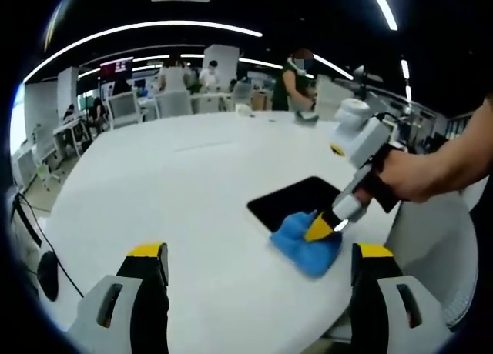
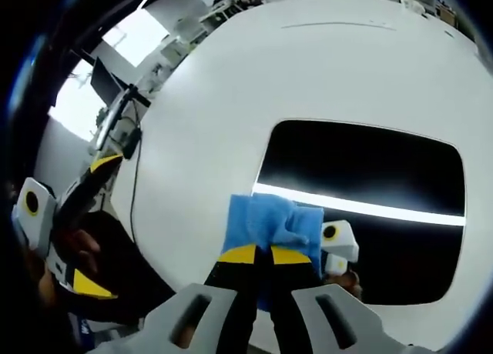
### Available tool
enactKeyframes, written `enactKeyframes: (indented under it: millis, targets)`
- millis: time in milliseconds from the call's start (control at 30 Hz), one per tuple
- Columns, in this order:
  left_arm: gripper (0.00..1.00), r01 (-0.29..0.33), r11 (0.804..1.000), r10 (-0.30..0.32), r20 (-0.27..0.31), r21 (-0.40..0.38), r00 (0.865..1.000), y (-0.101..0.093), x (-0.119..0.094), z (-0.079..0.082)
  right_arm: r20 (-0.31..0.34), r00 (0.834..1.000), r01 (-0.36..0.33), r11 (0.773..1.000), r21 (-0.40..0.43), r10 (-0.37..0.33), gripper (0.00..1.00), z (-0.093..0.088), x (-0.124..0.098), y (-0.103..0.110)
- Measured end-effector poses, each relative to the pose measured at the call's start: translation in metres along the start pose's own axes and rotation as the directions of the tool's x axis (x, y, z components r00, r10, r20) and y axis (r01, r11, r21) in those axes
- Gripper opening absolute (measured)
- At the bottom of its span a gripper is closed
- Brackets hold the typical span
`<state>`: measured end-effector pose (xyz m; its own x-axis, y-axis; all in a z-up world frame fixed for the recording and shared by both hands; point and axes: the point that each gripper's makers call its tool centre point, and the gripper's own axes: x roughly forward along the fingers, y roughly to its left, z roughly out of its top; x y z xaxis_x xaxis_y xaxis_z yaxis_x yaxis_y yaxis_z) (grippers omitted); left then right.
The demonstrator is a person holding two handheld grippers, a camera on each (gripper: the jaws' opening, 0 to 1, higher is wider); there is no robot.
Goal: Wipe the mirror surface with the cleaning cloth until all visible marks leave the cleaned area.
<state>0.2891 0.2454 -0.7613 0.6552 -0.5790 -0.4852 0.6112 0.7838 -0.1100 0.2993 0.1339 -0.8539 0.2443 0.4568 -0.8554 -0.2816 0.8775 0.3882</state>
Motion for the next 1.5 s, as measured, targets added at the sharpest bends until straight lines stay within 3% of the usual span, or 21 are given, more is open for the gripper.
enactKeyframes:
  millis: [367, 433, 833, 1000, 1500]
  targets:
    - [1.0, 0.012, 1.0, -0.012, 0.004, 0.001, 1.0, -0.005, -0.002, 0.006, 0.002, 1.0, 0.01, 1.0, -0.012, -0.01, 0.0, 0.012, 0.002, -0.001]
    - [0.99, -0.026, 1.0, 0.026, 0.021, -0.006, 0.999, -0.001, 0.0, 0.008, 0.003, 1.0, 0.012, 1.0, -0.012, -0.012, 0.0, 0.015, 0.002, -0.002]
    - [0.99, -0.01, 1.0, 0.01, -0.012, 0.006, 1.0, 0.0, 0.002, 0.001, 0.009, 1.0, 0.018, 1.0, -0.012, -0.018, 0.0, 0.03, 0.006, -0.008]
    - [0.99, 0.018, 1.0, -0.018, 0.001, -0.019, 1.0, -0.005, 0.003, 0.003, 0.01, 1.0, 0.02, 1.0, -0.011, -0.02, 0.0, 0.037, 0.008, -0.01]
    - [0.99, -0.004, 1.0, 0.004, -0.008, -0.021, 1.0, 0.0, 0.0, -0.003, 0.01, 1.0, 0.03, 0.999, -0.017, -0.029, 0.0, 0.058, 0.014, -0.015]
